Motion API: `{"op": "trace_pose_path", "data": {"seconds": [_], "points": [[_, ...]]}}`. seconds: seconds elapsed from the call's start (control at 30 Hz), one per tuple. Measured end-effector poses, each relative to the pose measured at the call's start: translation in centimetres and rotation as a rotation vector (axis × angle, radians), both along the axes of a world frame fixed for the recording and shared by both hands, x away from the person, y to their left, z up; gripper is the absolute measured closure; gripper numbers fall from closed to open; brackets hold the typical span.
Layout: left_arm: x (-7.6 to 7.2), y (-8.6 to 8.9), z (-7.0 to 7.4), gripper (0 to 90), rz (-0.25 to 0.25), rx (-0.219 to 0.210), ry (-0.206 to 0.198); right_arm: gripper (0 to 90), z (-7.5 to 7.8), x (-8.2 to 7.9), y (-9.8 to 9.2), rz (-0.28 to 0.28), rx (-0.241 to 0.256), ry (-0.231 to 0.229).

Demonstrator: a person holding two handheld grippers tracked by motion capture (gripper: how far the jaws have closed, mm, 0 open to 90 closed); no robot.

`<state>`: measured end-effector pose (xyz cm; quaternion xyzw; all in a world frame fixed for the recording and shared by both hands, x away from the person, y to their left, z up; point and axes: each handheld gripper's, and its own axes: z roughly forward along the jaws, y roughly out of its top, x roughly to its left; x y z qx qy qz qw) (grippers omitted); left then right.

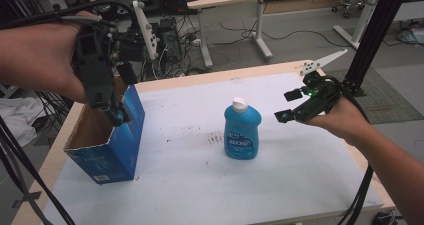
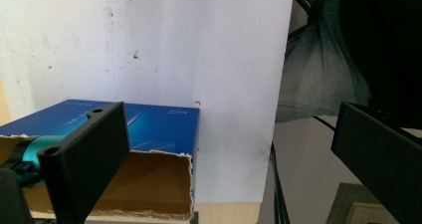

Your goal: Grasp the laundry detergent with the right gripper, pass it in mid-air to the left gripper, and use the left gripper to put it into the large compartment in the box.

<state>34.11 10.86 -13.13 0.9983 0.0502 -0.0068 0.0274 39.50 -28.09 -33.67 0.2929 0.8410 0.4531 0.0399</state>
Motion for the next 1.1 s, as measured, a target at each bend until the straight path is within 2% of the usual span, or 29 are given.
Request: {"op": "trace_pose_path", "data": {"seconds": [0.17, 0.33, 0.7, 0.8, 1.1], "points": [[0.0, 0.1, 0.0, 1.8, -0.002, 0.001, -0.002, 0.8, -1.4, -0.5, 0.0, -0.015, 0.042, -0.007], [0.0, 0.2, 0.0, 1.8, 0.002, 0.001, -0.003, 0.8, -2.4, -0.9, 0.2, -0.001, 0.074, -0.02], [-0.1, -0.1, 0.0, 1.8, 0.001, 0.002, -0.002, 0.8, -4.4, -1.4, 1.4, 0.043, 0.112, -0.019], [-0.2, -0.2, 0.0, 1.8, -0.003, 0.001, -0.004, 0.8, -5.0, -1.4, 2.0, 0.06, 0.102, -0.013], [-0.1, 0.0, -0.1, 1.8, -0.001, 0.006, -0.003, 0.8, -6.4, -1.4, 3.7, 0.097, 0.122, 0.009]]}}
